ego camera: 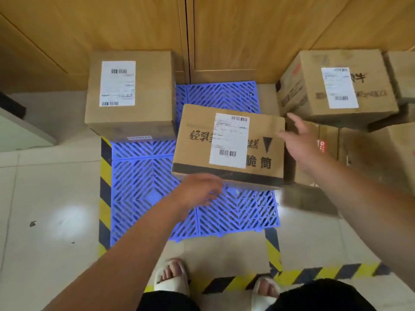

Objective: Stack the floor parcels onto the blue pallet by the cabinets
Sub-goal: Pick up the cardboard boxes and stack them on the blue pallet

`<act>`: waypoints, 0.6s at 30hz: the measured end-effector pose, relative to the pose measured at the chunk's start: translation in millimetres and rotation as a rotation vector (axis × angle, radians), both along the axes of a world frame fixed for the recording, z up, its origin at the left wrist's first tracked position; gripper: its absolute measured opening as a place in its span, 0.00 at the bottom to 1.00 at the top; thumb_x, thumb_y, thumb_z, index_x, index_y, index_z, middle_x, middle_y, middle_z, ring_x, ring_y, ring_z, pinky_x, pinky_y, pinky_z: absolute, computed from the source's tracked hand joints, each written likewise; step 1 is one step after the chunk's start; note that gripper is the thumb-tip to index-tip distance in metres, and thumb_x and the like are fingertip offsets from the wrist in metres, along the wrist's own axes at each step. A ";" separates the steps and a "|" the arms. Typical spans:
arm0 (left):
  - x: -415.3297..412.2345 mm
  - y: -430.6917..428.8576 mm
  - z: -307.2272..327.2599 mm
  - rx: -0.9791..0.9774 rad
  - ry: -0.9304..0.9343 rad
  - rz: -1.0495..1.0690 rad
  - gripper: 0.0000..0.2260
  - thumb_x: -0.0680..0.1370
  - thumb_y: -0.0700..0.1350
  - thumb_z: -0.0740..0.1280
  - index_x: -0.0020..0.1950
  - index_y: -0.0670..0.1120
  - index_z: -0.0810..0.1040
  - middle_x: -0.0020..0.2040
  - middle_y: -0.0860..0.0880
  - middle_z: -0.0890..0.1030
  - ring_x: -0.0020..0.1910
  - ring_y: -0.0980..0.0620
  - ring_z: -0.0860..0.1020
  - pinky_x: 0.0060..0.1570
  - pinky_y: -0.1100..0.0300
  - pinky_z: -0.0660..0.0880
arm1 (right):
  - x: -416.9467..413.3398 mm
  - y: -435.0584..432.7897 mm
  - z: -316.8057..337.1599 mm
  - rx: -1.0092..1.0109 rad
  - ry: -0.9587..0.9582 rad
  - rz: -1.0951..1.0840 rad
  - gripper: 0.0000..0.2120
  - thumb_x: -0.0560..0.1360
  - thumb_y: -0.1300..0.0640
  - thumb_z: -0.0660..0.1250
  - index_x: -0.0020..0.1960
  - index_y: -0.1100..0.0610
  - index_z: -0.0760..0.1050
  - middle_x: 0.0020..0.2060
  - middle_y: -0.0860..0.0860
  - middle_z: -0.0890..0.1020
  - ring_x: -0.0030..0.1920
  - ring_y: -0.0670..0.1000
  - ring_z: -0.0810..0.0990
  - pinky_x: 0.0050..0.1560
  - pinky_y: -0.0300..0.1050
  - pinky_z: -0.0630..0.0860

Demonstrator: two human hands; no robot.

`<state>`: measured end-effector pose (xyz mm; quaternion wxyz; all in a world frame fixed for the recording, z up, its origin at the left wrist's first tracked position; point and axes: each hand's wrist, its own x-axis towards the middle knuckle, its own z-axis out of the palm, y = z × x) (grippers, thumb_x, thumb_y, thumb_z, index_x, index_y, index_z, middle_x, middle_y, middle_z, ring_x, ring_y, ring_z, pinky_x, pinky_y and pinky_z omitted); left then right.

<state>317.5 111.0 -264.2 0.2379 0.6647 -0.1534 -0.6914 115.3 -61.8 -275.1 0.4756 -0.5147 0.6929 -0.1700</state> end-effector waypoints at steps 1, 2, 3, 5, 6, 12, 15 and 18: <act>18.2 -9.0 -2.4 -0.045 -0.049 0.054 0.06 0.79 0.40 0.66 0.49 0.46 0.82 0.39 0.47 0.82 0.39 0.50 0.78 0.38 0.63 0.76 | 4.2 5.2 1.2 -0.074 0.060 0.141 0.30 0.77 0.55 0.71 0.76 0.45 0.66 0.73 0.50 0.69 0.63 0.44 0.71 0.63 0.46 0.73; 37.2 -18.5 -6.0 -0.103 -0.117 0.139 0.07 0.79 0.40 0.65 0.48 0.46 0.82 0.37 0.47 0.81 0.37 0.50 0.78 0.37 0.63 0.77 | 9.2 12.0 0.6 -0.137 0.135 0.337 0.33 0.75 0.50 0.73 0.76 0.44 0.64 0.77 0.50 0.63 0.70 0.45 0.66 0.71 0.52 0.66; 56.2 -26.9 -10.5 -0.175 -0.220 0.228 0.08 0.79 0.39 0.64 0.46 0.47 0.82 0.35 0.47 0.81 0.35 0.50 0.78 0.37 0.61 0.77 | 14.5 22.6 -0.9 -0.157 0.221 0.562 0.39 0.72 0.43 0.74 0.78 0.41 0.60 0.80 0.49 0.55 0.77 0.47 0.57 0.76 0.59 0.57; 94.4 -41.4 -20.5 -0.307 -0.507 0.315 0.09 0.78 0.40 0.64 0.47 0.49 0.83 0.37 0.47 0.81 0.38 0.48 0.77 0.39 0.58 0.74 | 27.9 42.3 -9.3 -0.090 0.451 1.005 0.52 0.66 0.31 0.73 0.79 0.34 0.44 0.80 0.44 0.38 0.80 0.51 0.36 0.76 0.66 0.42; 111.3 -44.8 -27.6 -0.327 -0.677 0.278 0.09 0.78 0.41 0.64 0.52 0.49 0.82 0.44 0.46 0.81 0.42 0.47 0.78 0.43 0.57 0.74 | 33.3 50.7 -15.9 -0.057 0.568 1.169 0.56 0.65 0.31 0.73 0.78 0.33 0.36 0.78 0.43 0.32 0.78 0.53 0.30 0.74 0.68 0.39; 196.2 -37.7 -67.0 -0.098 -1.125 0.297 0.33 0.75 0.56 0.68 0.77 0.59 0.57 0.80 0.43 0.49 0.78 0.39 0.50 0.75 0.43 0.51 | 77.0 12.5 -53.3 -0.197 0.792 1.289 0.57 0.75 0.55 0.73 0.74 0.31 0.28 0.77 0.43 0.28 0.78 0.56 0.29 0.72 0.73 0.46; 227.5 -29.3 -73.0 -0.044 -0.993 0.559 0.36 0.74 0.61 0.68 0.78 0.62 0.55 0.81 0.46 0.48 0.78 0.41 0.51 0.75 0.42 0.53 | 92.9 -27.0 -49.3 -0.257 0.811 1.214 0.57 0.74 0.70 0.69 0.75 0.30 0.33 0.79 0.42 0.33 0.80 0.54 0.36 0.73 0.68 0.55; 239.3 -17.2 -77.1 -0.077 -0.826 0.680 0.38 0.72 0.61 0.70 0.78 0.61 0.55 0.79 0.45 0.55 0.76 0.40 0.61 0.73 0.44 0.61 | 108.6 -47.4 -45.0 -0.237 0.864 1.201 0.58 0.73 0.72 0.68 0.75 0.30 0.32 0.79 0.42 0.33 0.80 0.53 0.36 0.72 0.67 0.57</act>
